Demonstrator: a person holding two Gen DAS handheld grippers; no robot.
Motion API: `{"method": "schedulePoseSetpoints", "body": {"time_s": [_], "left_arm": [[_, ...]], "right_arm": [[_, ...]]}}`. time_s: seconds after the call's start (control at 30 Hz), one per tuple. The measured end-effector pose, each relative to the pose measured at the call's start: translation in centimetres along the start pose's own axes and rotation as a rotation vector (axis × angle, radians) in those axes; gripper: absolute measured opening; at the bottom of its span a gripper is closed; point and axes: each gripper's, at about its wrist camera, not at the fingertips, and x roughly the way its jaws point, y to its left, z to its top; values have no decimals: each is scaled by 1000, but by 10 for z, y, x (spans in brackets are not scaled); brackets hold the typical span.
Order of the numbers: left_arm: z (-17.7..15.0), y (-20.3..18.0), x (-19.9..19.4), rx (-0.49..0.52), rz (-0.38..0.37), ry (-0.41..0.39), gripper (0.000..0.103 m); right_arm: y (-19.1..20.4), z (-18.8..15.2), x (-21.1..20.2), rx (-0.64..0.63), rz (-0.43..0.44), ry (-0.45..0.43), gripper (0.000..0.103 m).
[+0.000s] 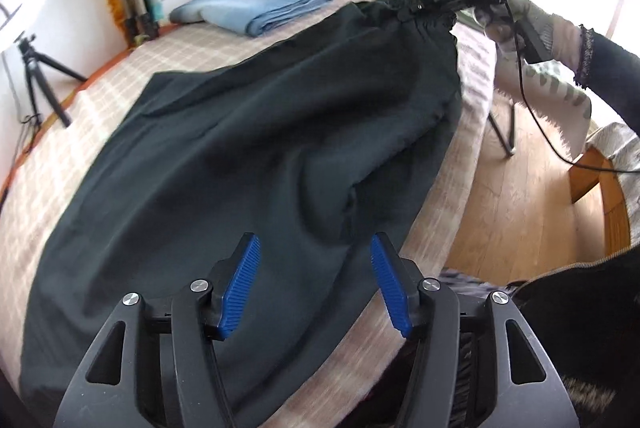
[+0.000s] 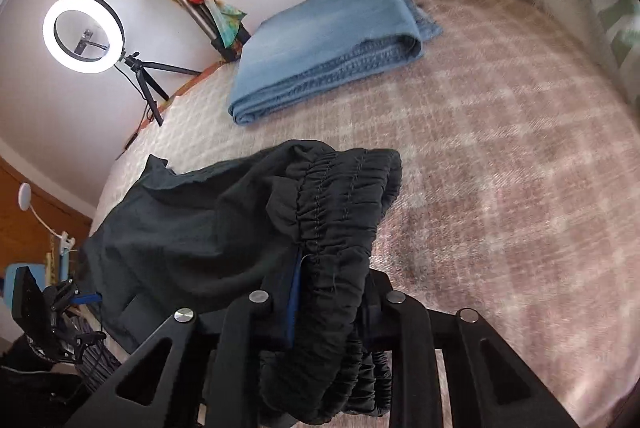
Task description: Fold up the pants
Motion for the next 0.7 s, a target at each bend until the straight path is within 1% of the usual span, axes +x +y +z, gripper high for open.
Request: {"method": "schedulePoseSetpoints", "body": {"time_s": [0.07, 0.1, 0.2, 0.23, 0.27, 0.3, 0.33, 0.37, 0.4, 0.43, 0.47, 0.53, 0.57, 0.6, 0.63, 0.67, 0.7], "left_arm": [[7, -7, 6, 17, -12, -15, 57], [11, -12, 10, 33, -19, -22, 57], [18, -29, 29, 100, -36, -13, 57], [20, -35, 38, 122, -20, -3, 53], [21, -37, 44, 128, -4, 6, 48], [22, -38, 51, 125, -7, 24, 35], [22, -38, 55, 123, -12, 34, 28], [21, -38, 57, 124, -12, 33, 28], [21, -37, 56, 127, -15, 23, 23], [20, -37, 55, 131, -21, 20, 12], [20, -36, 54, 133, -27, 19, 8], [19, -33, 52, 137, -46, 17, 4], [18, -32, 50, 131, -67, 14, 4], [19, -33, 49, 128, -83, 12, 4], [21, -35, 47, 130, -98, 7, 3], [20, -37, 44, 136, -109, 3, 3], [20, -39, 42, 145, -121, 1, 3]], "right_arm": [[6, 7, -16, -43, -37, -8, 18], [7, 13, -26, -58, -42, -15, 18], [1, 21, -31, -61, -47, -15, 18], [-1, 21, -26, -60, -45, 0, 19], [-2, 20, -16, -66, -62, 27, 20], [0, 20, -8, -77, -83, 42, 26], [-2, 17, -2, -82, -112, 59, 37], [-6, 15, 5, -69, -149, 73, 44], [-11, 12, 5, -47, -163, 77, 49], [-14, 11, 5, -30, -161, 75, 54], [-18, 8, 4, -12, -153, 74, 59], [-23, 1, -2, 3, -159, 69, 79], [-24, -3, -5, 7, -170, 66, 82], [-27, -8, -8, 19, -181, 63, 84], [-29, -12, -10, 31, -178, 64, 83], [-32, -17, -10, 47, -169, 71, 78], [-33, -22, -9, 55, -146, 80, 54]]}}
